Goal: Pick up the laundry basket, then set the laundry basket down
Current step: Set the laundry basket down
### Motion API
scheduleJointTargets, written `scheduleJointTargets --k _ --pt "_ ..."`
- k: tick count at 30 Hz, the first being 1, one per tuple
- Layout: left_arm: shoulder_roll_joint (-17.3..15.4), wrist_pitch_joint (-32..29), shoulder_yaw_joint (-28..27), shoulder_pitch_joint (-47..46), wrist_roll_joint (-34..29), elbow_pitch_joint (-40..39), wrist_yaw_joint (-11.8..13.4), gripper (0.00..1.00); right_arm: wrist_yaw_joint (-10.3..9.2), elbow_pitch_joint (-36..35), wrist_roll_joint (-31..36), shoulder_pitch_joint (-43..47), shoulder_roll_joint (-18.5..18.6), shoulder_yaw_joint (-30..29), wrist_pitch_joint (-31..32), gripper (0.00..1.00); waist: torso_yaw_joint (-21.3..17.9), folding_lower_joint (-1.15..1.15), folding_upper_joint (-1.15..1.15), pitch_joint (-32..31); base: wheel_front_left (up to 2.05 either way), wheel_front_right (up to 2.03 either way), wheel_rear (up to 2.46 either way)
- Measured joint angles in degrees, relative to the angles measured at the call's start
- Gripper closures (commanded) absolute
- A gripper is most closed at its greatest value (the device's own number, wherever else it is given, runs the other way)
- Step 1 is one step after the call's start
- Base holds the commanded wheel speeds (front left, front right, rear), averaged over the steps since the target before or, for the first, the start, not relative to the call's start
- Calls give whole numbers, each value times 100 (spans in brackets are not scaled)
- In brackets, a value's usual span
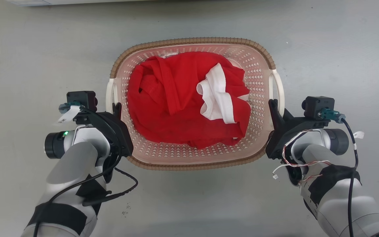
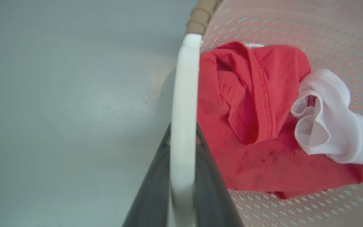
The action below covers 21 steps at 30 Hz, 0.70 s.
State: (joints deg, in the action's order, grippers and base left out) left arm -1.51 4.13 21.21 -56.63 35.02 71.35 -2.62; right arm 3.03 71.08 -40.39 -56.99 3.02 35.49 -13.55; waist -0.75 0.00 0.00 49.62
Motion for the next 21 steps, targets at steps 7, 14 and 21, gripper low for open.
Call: scheduleJointTargets --k 7,14,21 --pt "0 2 4 -18 1 43 -43 100 2 16 0 -1 -3 1 0 100 7 0 0 -18 0 0 0" --pt "2 8 -15 -35 37 60 -94 66 66 31 -1 -4 -4 -7 -14 8 11 0 0 -28 0 0 0" --pt "-116 -25 -74 -44 116 143 -194 0 187 104 -18 -6 124 4 -16 0 23 0 0 -39 0 0 0"
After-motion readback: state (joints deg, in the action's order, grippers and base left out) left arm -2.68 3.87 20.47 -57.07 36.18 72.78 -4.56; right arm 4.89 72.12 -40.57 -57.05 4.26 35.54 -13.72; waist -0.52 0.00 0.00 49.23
